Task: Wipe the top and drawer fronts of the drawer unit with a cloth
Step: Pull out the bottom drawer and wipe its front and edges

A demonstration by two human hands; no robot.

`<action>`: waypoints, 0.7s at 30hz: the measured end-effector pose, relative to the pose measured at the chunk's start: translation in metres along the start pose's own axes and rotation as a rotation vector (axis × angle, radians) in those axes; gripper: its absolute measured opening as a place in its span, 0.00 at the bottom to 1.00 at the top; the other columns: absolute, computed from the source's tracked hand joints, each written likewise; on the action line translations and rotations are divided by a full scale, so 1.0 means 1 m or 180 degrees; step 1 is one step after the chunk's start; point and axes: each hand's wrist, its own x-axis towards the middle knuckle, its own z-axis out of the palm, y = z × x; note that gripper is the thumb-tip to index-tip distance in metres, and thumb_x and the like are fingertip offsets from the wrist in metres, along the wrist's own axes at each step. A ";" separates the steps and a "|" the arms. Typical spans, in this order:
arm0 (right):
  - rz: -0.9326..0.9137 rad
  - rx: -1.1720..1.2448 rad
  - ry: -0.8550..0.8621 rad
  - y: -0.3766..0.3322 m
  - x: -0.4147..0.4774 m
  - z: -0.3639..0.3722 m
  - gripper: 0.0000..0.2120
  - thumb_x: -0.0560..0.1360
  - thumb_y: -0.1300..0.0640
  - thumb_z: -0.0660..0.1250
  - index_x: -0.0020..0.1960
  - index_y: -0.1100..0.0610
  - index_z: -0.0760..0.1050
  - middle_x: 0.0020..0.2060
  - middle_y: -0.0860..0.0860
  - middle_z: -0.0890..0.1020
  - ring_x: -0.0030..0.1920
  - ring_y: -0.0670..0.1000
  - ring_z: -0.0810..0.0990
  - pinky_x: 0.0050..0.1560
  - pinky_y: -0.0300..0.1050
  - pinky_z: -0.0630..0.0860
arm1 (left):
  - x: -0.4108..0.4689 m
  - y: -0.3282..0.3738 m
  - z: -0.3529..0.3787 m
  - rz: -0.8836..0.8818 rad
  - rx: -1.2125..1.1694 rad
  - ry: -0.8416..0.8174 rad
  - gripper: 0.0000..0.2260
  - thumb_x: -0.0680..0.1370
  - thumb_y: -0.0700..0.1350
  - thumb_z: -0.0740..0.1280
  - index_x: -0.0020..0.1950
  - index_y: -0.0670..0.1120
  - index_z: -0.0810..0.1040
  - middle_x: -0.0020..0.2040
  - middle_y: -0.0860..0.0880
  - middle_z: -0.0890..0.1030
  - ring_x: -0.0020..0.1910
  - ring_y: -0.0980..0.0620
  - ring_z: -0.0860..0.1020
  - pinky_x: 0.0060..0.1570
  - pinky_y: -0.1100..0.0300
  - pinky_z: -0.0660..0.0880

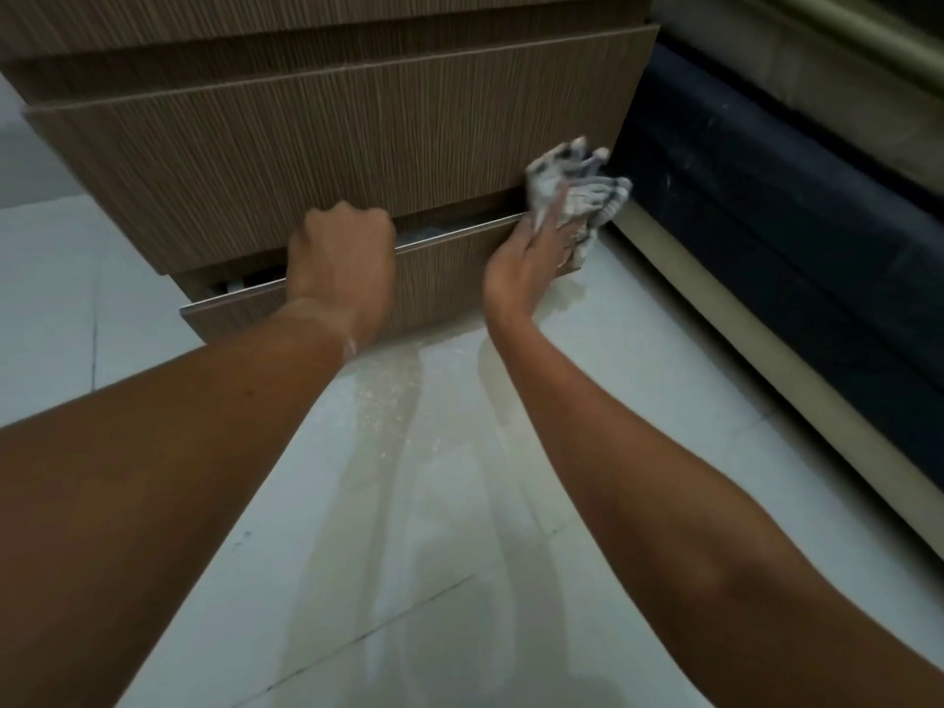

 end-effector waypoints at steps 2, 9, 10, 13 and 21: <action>-0.0474 -0.0374 -0.0287 0.007 -0.017 0.001 0.22 0.85 0.58 0.54 0.79 0.50 0.62 0.82 0.52 0.50 0.81 0.56 0.44 0.77 0.53 0.48 | -0.001 -0.002 -0.001 0.0088 0.0102 -0.0075 0.09 0.81 0.36 0.64 0.53 0.38 0.84 0.43 0.37 0.83 0.44 0.35 0.83 0.43 0.45 0.81; -0.0914 -0.0868 -0.1099 0.001 -0.060 -0.001 0.20 0.82 0.59 0.57 0.73 0.53 0.70 0.80 0.50 0.59 0.80 0.60 0.45 0.78 0.60 0.54 | -0.011 -0.012 -0.015 0.0530 0.0218 -0.0359 0.08 0.80 0.39 0.64 0.55 0.43 0.83 0.45 0.40 0.82 0.45 0.39 0.82 0.39 0.50 0.76; -0.0924 -0.0820 -0.1184 0.000 -0.067 -0.001 0.20 0.82 0.60 0.57 0.73 0.53 0.71 0.80 0.50 0.60 0.80 0.60 0.46 0.78 0.57 0.53 | -0.013 -0.015 -0.019 0.0611 0.0272 -0.0427 0.09 0.80 0.40 0.64 0.55 0.44 0.83 0.46 0.40 0.82 0.46 0.39 0.82 0.39 0.51 0.73; -0.1057 -0.0633 -0.1321 0.004 -0.076 -0.007 0.20 0.82 0.59 0.57 0.73 0.51 0.72 0.79 0.49 0.64 0.80 0.57 0.52 0.77 0.53 0.57 | -0.020 -0.024 -0.026 0.0877 0.0497 -0.0553 0.10 0.81 0.45 0.63 0.59 0.47 0.80 0.49 0.42 0.83 0.49 0.40 0.82 0.39 0.53 0.69; -0.0020 -0.0357 -0.1135 0.019 -0.090 -0.017 0.22 0.84 0.57 0.56 0.78 0.48 0.64 0.74 0.54 0.71 0.72 0.55 0.71 0.70 0.48 0.68 | -0.030 -0.042 -0.016 0.1166 0.0870 -0.0559 0.26 0.82 0.40 0.60 0.79 0.42 0.58 0.62 0.42 0.79 0.58 0.42 0.80 0.51 0.51 0.78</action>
